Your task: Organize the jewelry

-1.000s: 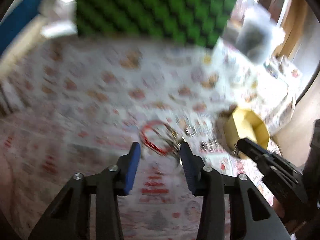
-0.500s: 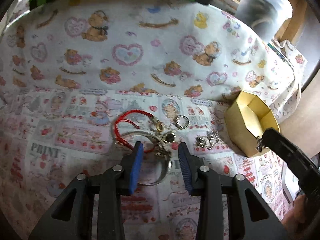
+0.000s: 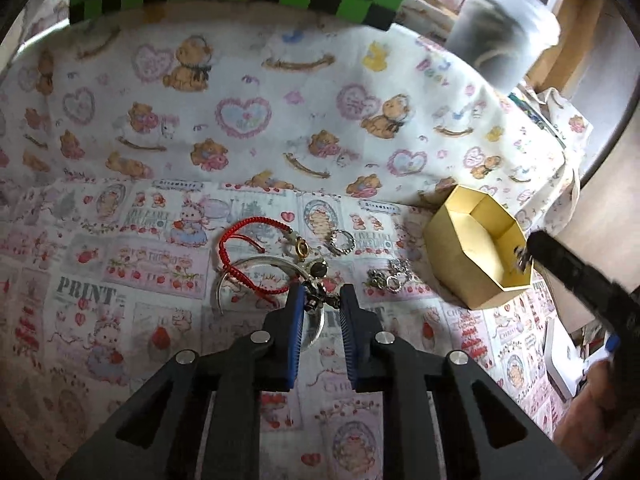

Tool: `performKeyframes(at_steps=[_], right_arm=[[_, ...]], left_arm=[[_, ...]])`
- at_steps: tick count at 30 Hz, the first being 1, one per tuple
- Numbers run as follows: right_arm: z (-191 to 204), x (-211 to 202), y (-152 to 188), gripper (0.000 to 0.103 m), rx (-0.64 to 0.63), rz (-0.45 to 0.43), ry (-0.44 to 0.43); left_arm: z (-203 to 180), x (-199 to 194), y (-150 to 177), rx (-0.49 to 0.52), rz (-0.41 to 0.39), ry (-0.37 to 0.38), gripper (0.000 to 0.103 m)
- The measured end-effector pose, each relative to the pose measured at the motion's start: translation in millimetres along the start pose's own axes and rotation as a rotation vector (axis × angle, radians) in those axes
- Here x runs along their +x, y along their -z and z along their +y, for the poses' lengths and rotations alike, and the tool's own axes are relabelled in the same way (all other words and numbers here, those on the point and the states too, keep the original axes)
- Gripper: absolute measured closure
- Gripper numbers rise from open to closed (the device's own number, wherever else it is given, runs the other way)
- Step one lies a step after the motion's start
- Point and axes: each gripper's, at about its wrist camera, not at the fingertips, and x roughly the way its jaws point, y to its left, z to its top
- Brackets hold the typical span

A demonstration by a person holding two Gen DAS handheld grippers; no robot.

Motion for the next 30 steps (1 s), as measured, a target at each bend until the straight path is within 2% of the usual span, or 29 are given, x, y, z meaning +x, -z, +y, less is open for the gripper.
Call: performKeyframes(at_steps=[3,6,13,17,19,24,27,30], right_arm=[[-5.9,-10.7,-3.6,0.093,0.008,-0.048,0.026],[-12.5,-14.3,-6.4,0.093,0.005,-0.070,0.052],[-23.7,12.5,-2.8,0.093,0.000,0.018,0.107],[-22.3,26.0,3.9,0.093,-0.018,0.052,0.134],[-22.5,32.4,7.2,0.093,-0.011,0.068,0.158],[-20.6,37.6,8.8,0.093,-0.015,0.099,0.158],[-20.9,38.2,8.3,0.093,-0.001,0.119,0.130],[-20.0,39.4,9.7,0.093,0.024,0.153,0.080]], left_arm=[[-0.6,-14.1,3.2,0.028,-0.046,-0.010,0.086],[-6.2,-19.4,9.1,0.062,-0.082,0.017,0.086],[-2.1,-28.8,7.2,0.038,-0.150,0.016,0.086],[10.4,-25.6,4.1,-0.008,-0.136,0.007,0.086],[15.5,-17.0,2.4,-0.021,-0.083,-0.020,0.086],[27.3,-16.7,2.4,-0.054,-0.095,-0.025,0.086],[30.0,-23.8,1.9,-0.058,-0.116,-0.024,0.086],[31.3,-28.5,0.6,-0.062,-0.104,-0.017,0.086]])
